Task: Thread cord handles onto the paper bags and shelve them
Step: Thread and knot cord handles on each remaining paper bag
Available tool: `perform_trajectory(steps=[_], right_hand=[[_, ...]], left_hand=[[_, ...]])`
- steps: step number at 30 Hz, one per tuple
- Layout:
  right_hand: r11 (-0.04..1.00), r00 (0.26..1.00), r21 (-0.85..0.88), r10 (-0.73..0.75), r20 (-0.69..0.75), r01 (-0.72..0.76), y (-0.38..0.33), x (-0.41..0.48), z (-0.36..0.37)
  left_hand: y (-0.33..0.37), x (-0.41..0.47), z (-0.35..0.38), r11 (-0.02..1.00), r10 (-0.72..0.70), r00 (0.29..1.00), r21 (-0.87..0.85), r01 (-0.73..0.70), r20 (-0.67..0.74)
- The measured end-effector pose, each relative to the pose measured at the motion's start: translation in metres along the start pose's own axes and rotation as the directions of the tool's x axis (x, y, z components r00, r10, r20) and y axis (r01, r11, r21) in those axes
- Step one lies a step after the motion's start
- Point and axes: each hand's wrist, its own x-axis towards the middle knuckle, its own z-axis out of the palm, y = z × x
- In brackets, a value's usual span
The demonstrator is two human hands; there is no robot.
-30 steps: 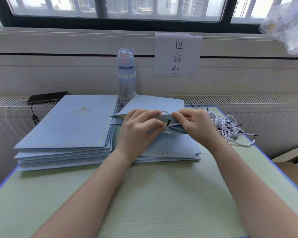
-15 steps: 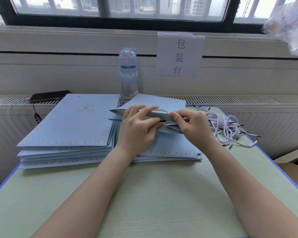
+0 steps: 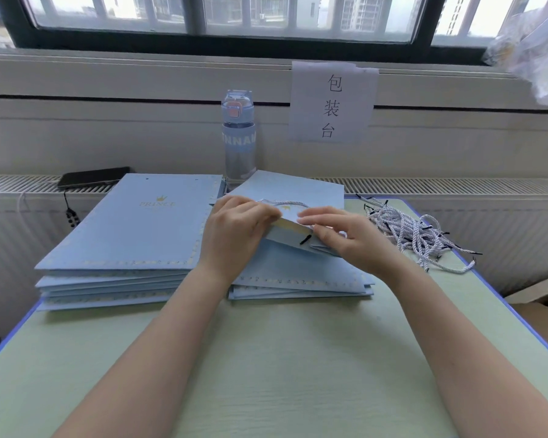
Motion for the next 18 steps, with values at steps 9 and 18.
perform_trajectory(steps=[9, 18], right_hand=[[0.998, 0.998, -0.067, -0.011, -0.062, 0.007, 0.009, -0.002, -0.020], [0.976, 0.988, -0.179, 0.137, 0.070, -0.123, 0.013, -0.001, -0.022]], left_hand=[[-0.002, -0.001, 0.001, 0.998, -0.050, 0.997, -0.036, 0.048, -0.059], [-0.009, -0.005, 0.005, 0.999, -0.048, 0.995, -0.001, 0.048, -0.089]])
